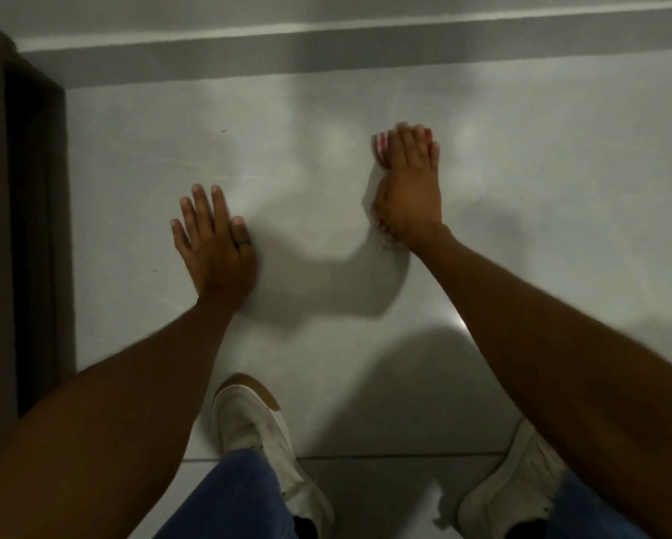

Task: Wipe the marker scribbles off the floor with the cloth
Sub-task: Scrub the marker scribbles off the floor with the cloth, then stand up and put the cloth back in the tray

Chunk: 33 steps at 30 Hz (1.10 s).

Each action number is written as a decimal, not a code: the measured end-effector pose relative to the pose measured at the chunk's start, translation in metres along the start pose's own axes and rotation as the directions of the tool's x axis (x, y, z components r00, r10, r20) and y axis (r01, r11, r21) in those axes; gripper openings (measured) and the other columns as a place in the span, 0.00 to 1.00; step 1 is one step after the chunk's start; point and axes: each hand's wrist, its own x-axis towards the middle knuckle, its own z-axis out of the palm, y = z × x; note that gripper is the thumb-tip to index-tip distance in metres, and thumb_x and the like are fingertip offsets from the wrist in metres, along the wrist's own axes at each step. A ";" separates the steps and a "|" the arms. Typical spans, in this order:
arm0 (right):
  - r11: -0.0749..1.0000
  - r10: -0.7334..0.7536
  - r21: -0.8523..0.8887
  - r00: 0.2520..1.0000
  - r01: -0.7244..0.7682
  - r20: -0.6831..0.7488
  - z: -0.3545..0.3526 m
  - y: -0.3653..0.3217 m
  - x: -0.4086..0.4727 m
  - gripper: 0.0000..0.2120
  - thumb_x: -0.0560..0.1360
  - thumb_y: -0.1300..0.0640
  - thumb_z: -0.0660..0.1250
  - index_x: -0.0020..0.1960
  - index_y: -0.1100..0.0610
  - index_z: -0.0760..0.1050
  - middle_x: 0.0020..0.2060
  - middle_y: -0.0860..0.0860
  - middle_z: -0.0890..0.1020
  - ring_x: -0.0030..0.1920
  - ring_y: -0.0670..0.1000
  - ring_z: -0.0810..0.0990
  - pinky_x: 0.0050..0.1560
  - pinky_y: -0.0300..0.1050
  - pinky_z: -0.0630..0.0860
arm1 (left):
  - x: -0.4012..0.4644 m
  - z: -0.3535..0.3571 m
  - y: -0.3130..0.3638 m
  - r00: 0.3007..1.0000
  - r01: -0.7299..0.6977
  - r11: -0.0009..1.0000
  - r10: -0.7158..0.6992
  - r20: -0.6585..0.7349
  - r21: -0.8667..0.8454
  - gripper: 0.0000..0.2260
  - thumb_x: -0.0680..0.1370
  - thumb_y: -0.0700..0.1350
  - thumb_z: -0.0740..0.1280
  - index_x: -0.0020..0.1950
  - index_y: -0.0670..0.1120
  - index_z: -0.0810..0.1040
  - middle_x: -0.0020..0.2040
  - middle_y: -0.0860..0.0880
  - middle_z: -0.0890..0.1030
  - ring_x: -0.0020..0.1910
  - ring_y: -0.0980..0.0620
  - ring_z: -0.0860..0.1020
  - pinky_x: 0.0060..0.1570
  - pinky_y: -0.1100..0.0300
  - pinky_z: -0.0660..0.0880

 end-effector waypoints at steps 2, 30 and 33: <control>0.993 0.119 -0.003 0.993 -0.119 0.028 -0.002 0.006 -0.016 0.37 0.77 0.66 0.60 0.85 0.63 0.54 0.85 0.63 0.55 0.86 0.65 0.48 0.87 0.60 0.41 | 0.001 -0.002 0.000 1.000 0.011 1.000 -0.011 0.015 -0.011 0.27 0.89 0.52 0.51 0.87 0.47 0.58 0.88 0.41 0.59 0.87 0.38 0.57 0.85 0.37 0.53; 0.584 -0.080 0.731 0.872 -0.351 0.483 -0.301 -0.557 -0.020 0.12 0.78 0.55 0.73 0.57 0.63 0.85 0.53 0.62 0.88 0.51 0.59 0.86 0.49 0.54 0.83 | 0.049 -0.545 -0.121 0.621 0.613 -0.189 -0.486 0.615 -0.768 0.16 0.81 0.37 0.73 0.69 0.43 0.81 0.61 0.41 0.87 0.61 0.36 0.86 0.61 0.42 0.84; 0.678 -0.102 0.695 0.905 -0.240 0.412 -0.280 -0.600 0.013 0.10 0.78 0.56 0.72 0.40 0.59 0.79 0.41 0.58 0.84 0.46 0.58 0.84 0.49 0.51 0.80 | 0.094 -0.527 -0.161 0.696 0.588 -0.023 -0.494 0.521 -0.808 0.15 0.82 0.38 0.72 0.69 0.41 0.81 0.57 0.42 0.86 0.55 0.39 0.86 0.46 0.52 0.85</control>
